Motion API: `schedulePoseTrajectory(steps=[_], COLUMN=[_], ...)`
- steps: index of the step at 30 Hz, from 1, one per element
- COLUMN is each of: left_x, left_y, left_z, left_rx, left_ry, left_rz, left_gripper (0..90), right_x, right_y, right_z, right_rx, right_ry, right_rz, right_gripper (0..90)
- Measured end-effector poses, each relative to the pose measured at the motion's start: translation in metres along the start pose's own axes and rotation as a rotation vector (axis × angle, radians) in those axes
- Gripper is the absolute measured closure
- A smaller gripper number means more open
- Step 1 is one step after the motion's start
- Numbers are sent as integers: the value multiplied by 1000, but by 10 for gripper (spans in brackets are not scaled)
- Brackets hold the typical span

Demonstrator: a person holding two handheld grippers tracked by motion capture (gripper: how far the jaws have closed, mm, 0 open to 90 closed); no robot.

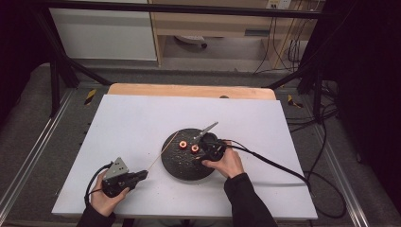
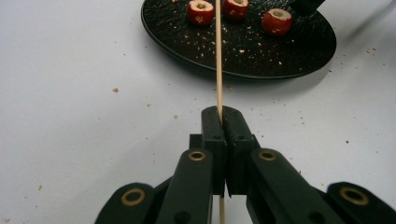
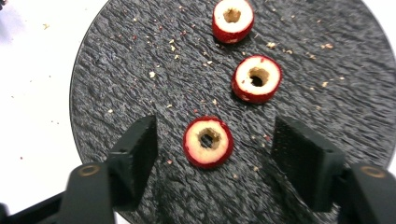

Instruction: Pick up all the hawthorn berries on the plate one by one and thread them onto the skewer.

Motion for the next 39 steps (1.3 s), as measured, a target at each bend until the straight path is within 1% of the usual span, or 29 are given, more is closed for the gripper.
schedulePoseTrajectory(steps=[4,7,9,10,11,13,17,21,27,32,35,38,39], left_x=[0,0,0,0,0,1,0,0,0,0,0,0,0], left_y=[0,0,0,0,0,0,1,1,1,1,1,1,1], left_z=[0,0,0,0,0,0,0,0,0,1,1,1,1], left_rx=[2,3,4,4,5,7,10,12,13,15,16,16,15], left_ry=[-1,-5,-3,-3,-4,-2,-3,0,1,3,3,5,4], left_rz=[3,5,4,4,5,4,5,6,6,6,6,7,6], left_gripper=[885,885,885,885,885,885,885,885,885,885,885,885,885], right_x=[-3,-6,-5,-5,-5,-6,-7,-7,-8,-8,-9,-9,-8], right_y=[4,7,8,8,10,11,11,12,12,13,16,15,14], right_z=[-1,-1,-1,-1,-1,-1,0,-1,-1,-1,0,0,0], right_rx=[30,54,59,59,62,75,81,86,91,94,105,100,91], right_ry=[31,37,46,46,50,53,54,61,69,73,72,71,78], right_rz=[-23,-35,-52,-52,-71,-72,-72,-84,-89,-93,-88,-83,-88], right_gripper=[405,447,478,478,502,515,553,570,601,601,604,607,607])
Point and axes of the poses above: each handheld gripper's, and its own axes: y roughly forward along the jaws, z roughly out of its underside, x roughly to its left, the point moved 5 cm from there along y, roughly forward along the jaws, and after that the axes turned 11 degrees about -z, right-handed, at the moved point
